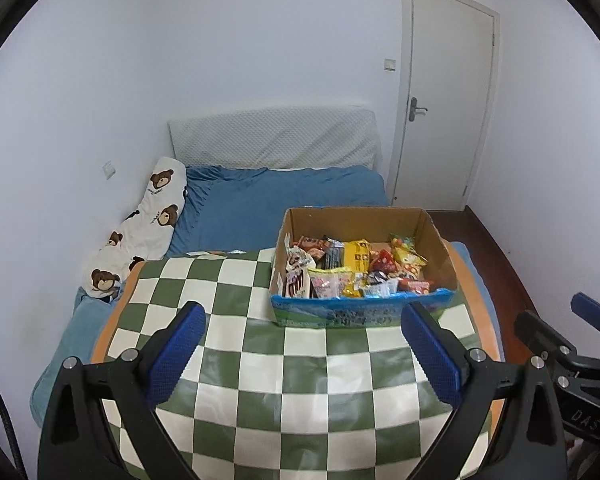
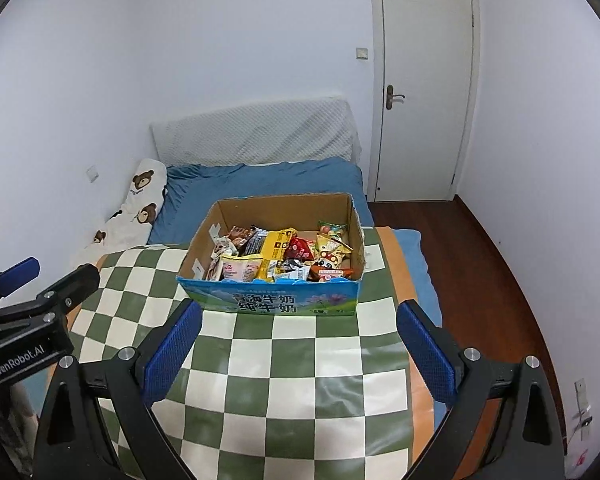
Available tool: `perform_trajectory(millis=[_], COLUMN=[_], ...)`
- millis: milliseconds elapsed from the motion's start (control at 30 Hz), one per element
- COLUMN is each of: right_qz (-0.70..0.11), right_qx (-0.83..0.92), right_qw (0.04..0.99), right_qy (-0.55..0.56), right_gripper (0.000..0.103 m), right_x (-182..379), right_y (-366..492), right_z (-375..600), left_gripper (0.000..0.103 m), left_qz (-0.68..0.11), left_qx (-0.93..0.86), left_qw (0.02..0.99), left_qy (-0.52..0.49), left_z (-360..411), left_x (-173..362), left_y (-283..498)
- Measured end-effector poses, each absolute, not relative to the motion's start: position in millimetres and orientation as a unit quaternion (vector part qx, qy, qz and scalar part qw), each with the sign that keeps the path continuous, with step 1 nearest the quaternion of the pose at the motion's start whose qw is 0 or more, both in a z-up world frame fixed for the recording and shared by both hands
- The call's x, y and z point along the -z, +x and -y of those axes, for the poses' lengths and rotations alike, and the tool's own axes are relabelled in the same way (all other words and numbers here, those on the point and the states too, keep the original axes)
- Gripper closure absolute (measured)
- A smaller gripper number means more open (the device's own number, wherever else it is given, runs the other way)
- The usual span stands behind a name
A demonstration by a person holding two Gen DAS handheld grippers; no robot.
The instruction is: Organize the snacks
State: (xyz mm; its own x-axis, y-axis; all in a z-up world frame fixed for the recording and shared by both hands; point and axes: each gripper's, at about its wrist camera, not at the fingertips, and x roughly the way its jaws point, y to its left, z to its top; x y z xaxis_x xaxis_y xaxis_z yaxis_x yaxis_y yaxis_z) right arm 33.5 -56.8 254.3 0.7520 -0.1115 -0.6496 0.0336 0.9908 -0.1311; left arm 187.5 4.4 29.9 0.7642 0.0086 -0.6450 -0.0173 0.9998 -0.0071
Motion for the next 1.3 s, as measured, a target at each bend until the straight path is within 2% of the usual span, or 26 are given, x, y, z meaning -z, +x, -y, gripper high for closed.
perform_trajectory(millis=[667, 1300], right_qz=[-0.38, -0.405], right_qx=[0.08, 0.099], right_qw=[0.92, 0.907], right_qy=[-0.046, -0.05], right_gripper=[0.003, 0.003], right_x=[-213, -188], right_y=[140, 167], right_z=[88, 98], left_gripper=[0.003, 0.0], left_qz=[-0.4, -0.429], left_qx=[-0.021, -0.009], left_qw=[0.916, 0.903], left_qy=[0.008, 0.012], left_z=[9, 17], left_x=[20, 42], left_y=[294, 312])
